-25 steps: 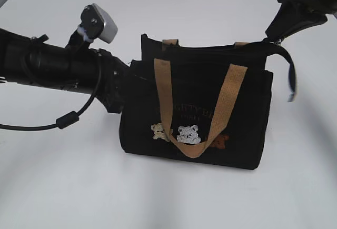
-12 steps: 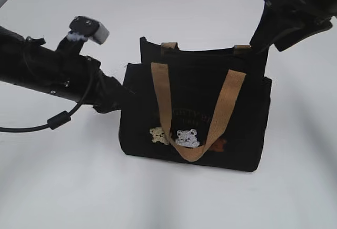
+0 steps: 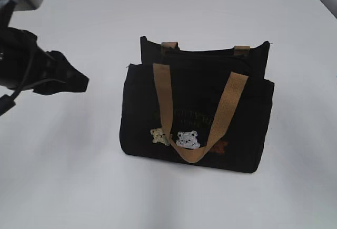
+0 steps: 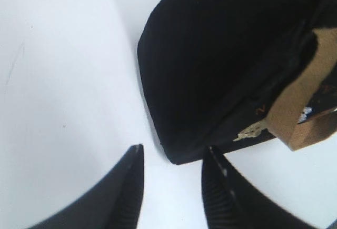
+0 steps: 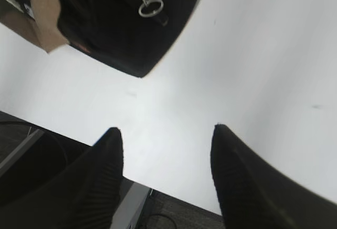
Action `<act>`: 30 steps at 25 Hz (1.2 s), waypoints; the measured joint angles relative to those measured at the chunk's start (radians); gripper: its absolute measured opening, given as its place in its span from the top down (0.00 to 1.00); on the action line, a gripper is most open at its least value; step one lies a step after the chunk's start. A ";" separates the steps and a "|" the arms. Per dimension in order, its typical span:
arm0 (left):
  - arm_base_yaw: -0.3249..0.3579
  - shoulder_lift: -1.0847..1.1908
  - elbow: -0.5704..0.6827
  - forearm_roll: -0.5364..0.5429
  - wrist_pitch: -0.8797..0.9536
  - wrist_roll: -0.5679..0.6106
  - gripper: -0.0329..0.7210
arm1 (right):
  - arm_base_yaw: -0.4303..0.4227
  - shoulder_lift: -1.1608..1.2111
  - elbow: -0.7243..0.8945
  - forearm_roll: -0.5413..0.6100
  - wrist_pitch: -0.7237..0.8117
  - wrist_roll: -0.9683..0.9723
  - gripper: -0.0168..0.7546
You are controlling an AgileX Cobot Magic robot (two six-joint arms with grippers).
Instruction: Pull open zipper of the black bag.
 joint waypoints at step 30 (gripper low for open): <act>0.000 -1.292 0.312 0.515 0.565 -0.450 0.62 | 0.000 -1.141 0.542 -0.075 -0.054 0.055 0.47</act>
